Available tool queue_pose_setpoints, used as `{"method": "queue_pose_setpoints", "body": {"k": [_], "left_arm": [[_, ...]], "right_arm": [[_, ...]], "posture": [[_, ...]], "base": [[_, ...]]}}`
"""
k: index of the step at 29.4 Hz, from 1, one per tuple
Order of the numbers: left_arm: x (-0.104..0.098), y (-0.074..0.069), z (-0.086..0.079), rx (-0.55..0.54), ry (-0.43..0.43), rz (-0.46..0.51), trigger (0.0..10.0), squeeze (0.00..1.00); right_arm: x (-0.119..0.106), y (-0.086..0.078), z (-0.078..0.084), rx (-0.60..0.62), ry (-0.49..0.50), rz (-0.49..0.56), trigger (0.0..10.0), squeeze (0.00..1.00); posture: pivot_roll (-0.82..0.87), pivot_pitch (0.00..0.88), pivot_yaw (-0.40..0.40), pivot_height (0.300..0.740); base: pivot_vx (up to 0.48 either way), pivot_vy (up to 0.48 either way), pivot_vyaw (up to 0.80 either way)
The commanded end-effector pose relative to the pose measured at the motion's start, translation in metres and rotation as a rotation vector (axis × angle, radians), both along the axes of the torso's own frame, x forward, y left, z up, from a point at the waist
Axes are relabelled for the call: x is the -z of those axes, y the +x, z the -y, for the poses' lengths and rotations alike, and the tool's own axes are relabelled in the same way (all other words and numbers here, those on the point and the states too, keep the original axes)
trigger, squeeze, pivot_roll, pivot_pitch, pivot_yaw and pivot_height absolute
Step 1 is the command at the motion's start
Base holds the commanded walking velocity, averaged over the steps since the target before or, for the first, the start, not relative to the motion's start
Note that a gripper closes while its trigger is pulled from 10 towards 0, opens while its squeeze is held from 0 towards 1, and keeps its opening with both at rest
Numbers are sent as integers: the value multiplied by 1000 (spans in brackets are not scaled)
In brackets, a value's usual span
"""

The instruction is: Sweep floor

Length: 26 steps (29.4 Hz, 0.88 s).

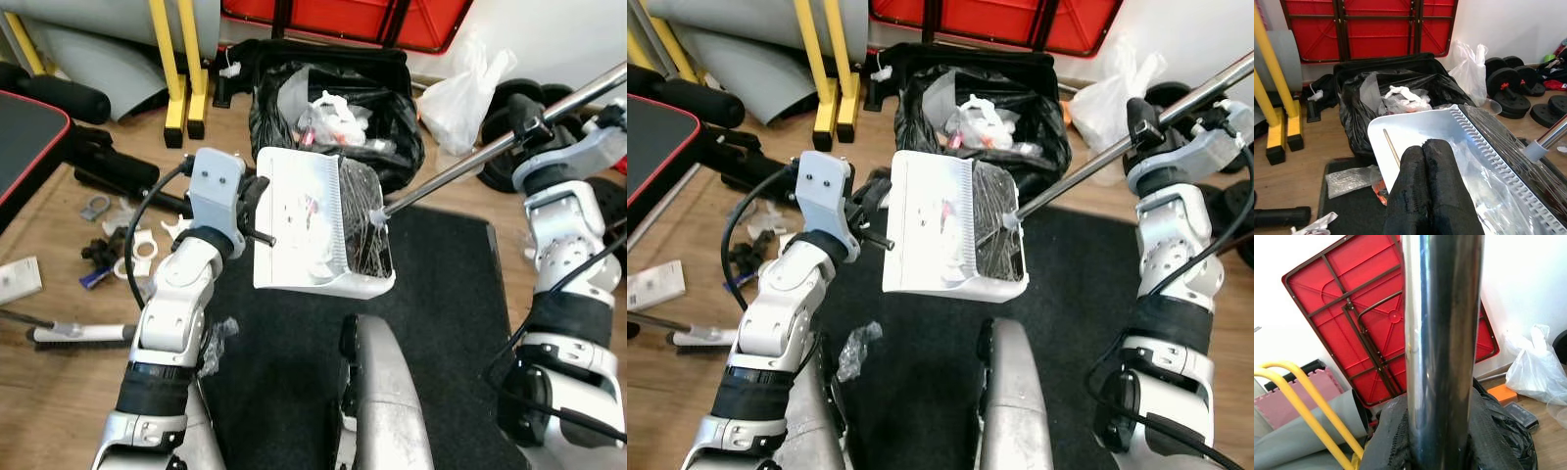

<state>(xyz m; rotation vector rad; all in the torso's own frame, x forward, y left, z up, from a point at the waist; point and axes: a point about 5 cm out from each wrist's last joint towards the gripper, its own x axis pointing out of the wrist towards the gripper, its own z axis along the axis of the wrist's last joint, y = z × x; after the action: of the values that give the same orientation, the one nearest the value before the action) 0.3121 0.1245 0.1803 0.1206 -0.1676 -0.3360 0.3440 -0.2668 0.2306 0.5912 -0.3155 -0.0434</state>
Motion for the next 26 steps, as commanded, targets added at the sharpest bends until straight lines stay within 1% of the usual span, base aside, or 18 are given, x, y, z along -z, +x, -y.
{"method": "queue_pose_setpoints", "body": {"k": [1, 12, 14, 17, 19, 21, 26], "left_arm": [[3, -1, 1, -65, -8, 7, 10000, 0], [4, 0, 0, -68, 3, 14, 10000, 0], [4, 0, 1, -64, 18, 24, 10000, 0], [6, -1, 0, -63, 44, 35, 10000, 0], [6, -1, 0, -64, 47, 35, 10000, 0], [8, -2, -1, -68, 52, 35, 10000, 0], [10, -2, 0, -66, 56, 30, 10000, 0]], "right_arm": [[-13, -5, 4, 11, 5, 66, 10000, 0], [-12, -6, 2, 9, 8, 61, 10000, 0], [-11, -6, 2, 8, 8, 60, 10000, 0], [-9, -6, 0, 3, 8, 53, 10000, 0], [-8, -6, -1, 2, 8, 52, 10000, 0], [-6, -7, -2, -1, 9, 46, 10000, 0], [-2, -9, -5, -7, 11, 37, 10000, 0]], "posture": [[-174, 64, -170, 555], [-172, 65, -169, 585], [-170, 65, -169, 590], [-167, 64, -170, 605], [-167, 64, -170, 610], [-167, 64, -170, 625], [-171, 63, -165, 640]], "base": [[0, 0, 0], [0, 0, 0], [0, 0, 0], [0, 0, 0], [0, 0, 0], [0, 0, 0], [0, 0, 0]]}}
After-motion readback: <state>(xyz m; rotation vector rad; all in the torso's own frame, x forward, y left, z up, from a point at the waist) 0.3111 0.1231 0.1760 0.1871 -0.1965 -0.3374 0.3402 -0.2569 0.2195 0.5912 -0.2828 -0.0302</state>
